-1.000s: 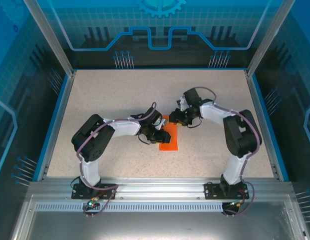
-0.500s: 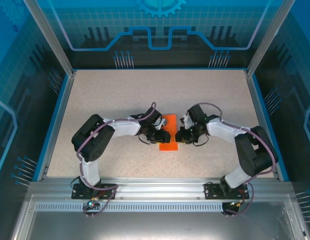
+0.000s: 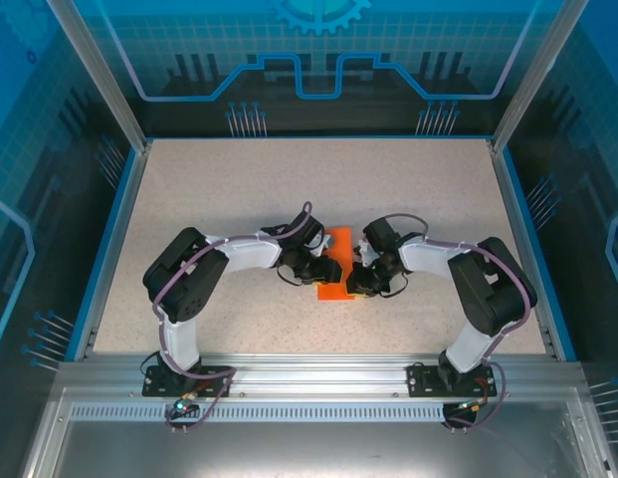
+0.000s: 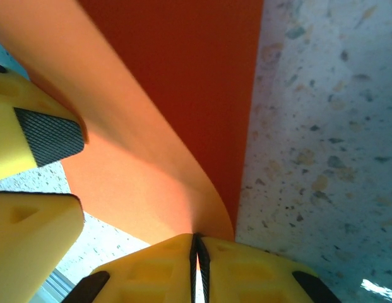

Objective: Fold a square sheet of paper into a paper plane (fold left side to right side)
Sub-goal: Hold the square sheet of paper at the center of the table, then first fold the square sheet of paper in half at the center of the table.

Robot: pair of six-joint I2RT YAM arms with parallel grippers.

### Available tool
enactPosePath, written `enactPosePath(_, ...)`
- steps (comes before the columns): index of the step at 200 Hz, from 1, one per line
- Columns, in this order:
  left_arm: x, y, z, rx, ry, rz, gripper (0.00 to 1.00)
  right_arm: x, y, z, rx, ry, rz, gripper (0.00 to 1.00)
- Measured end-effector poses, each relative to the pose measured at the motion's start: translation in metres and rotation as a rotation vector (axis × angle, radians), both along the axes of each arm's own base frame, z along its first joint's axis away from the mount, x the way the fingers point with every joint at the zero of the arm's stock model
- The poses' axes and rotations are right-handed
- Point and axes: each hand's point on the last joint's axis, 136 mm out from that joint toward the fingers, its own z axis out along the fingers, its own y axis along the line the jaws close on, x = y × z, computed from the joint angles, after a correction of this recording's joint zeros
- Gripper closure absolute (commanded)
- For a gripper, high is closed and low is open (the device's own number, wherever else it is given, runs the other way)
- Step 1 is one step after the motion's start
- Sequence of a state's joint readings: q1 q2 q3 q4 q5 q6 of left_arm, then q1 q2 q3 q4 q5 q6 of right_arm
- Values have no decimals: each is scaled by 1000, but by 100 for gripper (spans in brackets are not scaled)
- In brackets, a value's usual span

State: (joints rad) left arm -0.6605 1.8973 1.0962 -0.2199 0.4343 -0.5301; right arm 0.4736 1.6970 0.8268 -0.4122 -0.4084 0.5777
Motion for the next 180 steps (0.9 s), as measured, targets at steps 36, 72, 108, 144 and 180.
enactPosePath(36,19,-10,21,-32,-43,9,53,0,0,-1,-7,7,6,87)
enactPosePath(72,35,-10,17,-28,-47,25,53,0,-1,-1,-15,8,12,87)
enactPosePath(108,38,2,-4,14,-2,50,53,0,-1,-1,-23,9,20,87)
enactPosePath(144,44,5,-5,14,11,59,53,0,-1,-1,-30,15,28,87)
enactPosePath(180,54,3,-5,-9,39,64,53,1,-1,-2,-37,16,39,87)
